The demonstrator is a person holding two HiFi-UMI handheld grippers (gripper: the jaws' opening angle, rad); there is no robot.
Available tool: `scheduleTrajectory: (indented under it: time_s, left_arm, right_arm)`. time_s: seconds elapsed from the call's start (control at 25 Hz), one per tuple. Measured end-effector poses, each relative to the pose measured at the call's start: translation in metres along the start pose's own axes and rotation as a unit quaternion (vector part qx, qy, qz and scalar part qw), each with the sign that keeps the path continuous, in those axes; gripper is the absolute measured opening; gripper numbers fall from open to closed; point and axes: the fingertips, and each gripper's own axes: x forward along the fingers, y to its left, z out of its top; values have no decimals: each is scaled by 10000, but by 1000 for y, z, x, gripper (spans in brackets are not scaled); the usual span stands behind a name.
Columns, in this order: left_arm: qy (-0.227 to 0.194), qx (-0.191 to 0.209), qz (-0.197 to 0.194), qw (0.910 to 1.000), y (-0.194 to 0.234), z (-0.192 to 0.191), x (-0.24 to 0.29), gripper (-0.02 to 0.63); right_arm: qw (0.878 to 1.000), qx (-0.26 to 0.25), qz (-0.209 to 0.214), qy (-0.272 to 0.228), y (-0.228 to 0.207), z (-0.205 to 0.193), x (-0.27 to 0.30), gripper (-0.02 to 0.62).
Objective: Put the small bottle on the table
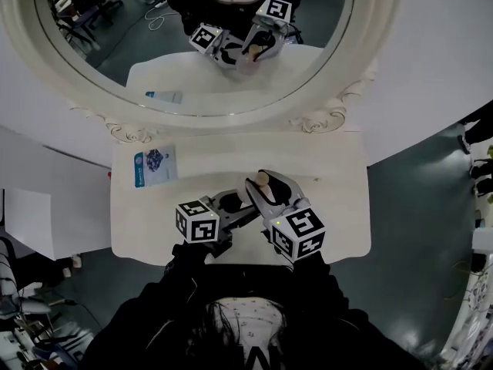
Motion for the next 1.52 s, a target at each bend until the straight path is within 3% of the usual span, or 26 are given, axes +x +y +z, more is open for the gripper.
scheduleTrajectory:
  time_s: [0.28, 0.68, 1.24, 1.52]
  left_arm:
    - [-93, -148, 57, 9998, 15, 8, 7, 229]
    - [130, -239, 202, 9994, 24, -12, 3, 229]
    - [238, -35, 257, 9994, 17, -25, -17, 229]
    - [139, 24, 236, 9996, 11, -23, -34, 229]
  right_arm:
    - [9999, 110, -85, -3, -26, 2, 14, 147]
    - [9968, 14, -796, 82, -95, -5, 25, 147]
    - [9860, -1061, -1273, 185, -123, 2, 44, 147]
    - [9843, -1137, -1351, 71, -132, 4, 54, 147]
